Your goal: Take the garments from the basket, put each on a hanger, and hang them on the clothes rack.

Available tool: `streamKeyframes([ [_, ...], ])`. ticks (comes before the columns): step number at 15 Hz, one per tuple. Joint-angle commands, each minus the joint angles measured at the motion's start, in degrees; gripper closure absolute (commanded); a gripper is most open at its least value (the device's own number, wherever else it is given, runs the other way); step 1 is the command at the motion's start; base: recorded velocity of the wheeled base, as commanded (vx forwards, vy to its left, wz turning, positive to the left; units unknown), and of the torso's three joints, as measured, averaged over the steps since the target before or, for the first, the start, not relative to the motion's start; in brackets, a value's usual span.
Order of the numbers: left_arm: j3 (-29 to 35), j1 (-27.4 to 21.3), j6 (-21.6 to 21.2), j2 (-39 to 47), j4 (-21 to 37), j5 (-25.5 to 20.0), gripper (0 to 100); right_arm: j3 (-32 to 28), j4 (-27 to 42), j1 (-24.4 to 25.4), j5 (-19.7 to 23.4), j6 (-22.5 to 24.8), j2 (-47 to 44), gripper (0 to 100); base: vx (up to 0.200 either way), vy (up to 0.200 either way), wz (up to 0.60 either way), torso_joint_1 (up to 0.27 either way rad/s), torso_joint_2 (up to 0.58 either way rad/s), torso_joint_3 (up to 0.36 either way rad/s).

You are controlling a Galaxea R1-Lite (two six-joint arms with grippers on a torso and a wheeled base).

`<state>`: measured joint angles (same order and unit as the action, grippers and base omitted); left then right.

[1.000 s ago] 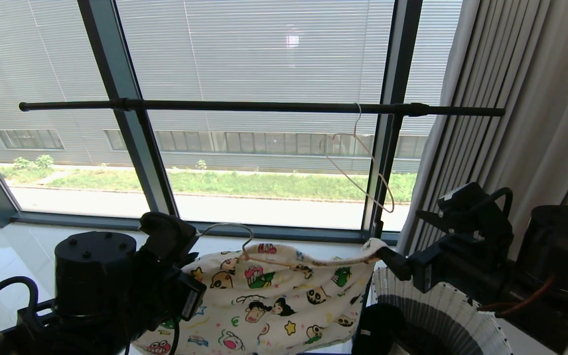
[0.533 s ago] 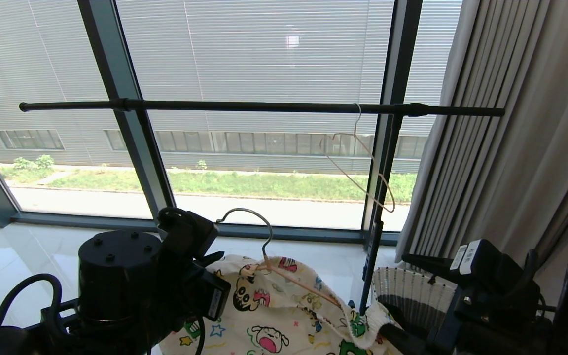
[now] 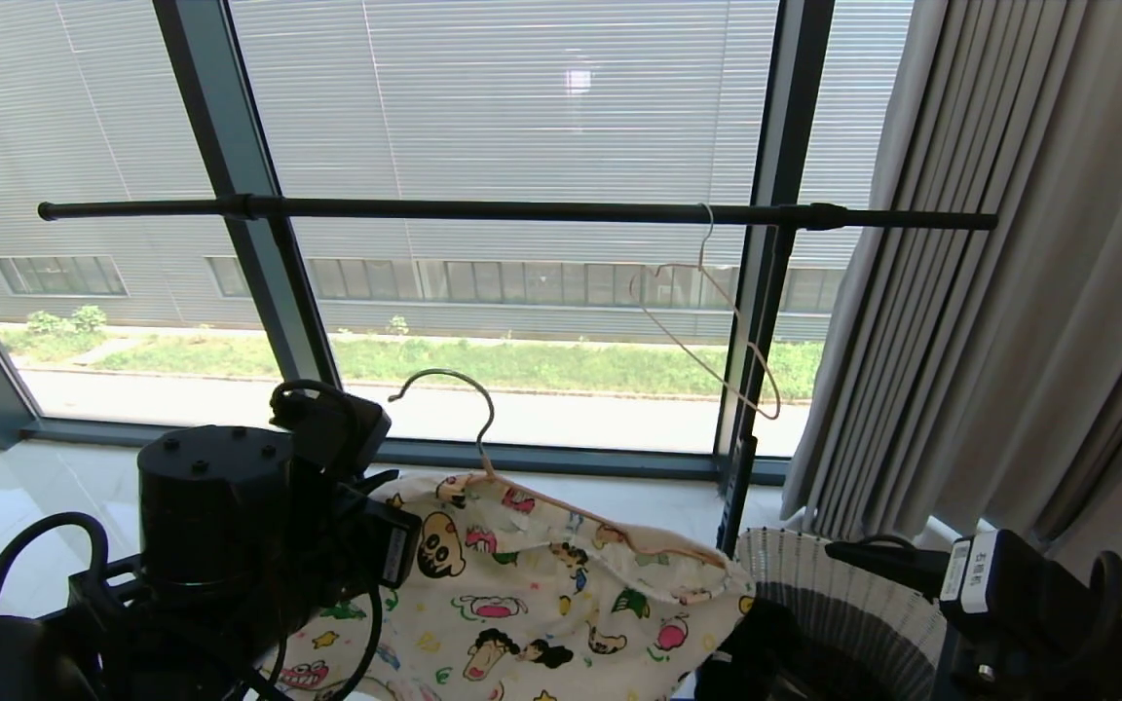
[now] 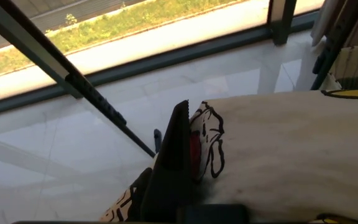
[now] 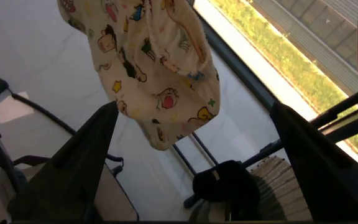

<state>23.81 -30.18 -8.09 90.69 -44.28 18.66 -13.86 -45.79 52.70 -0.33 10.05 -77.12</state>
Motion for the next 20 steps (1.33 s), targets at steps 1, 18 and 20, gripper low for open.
streamKeyframes([
  [1, 0.2, -3.0, 0.9, -0.3, 0.0, 0.0, 100, 0.1, 1.2, 0.0, 0.9, 0.9, 1.7, 0, 0.000, 0.000, 0.00, 0.000, 0.00, 0.000],
  [18, -1.0, -12.4, 3.0, 1.9, 0.1, 3.3, 100, -15.6, 9.6, -3.4, 4.9, 5.2, -11.7, 0, 0.000, 0.000, 0.00, 0.000, 0.00, 0.000],
  [20, -1.0, -9.5, 2.7, 1.9, 0.3, 5.0, 100, -15.5, 9.6, -3.9, 4.8, 5.1, -10.9, 0, 0.000, 0.000, 0.00, 0.000, 0.00, 0.000],
])
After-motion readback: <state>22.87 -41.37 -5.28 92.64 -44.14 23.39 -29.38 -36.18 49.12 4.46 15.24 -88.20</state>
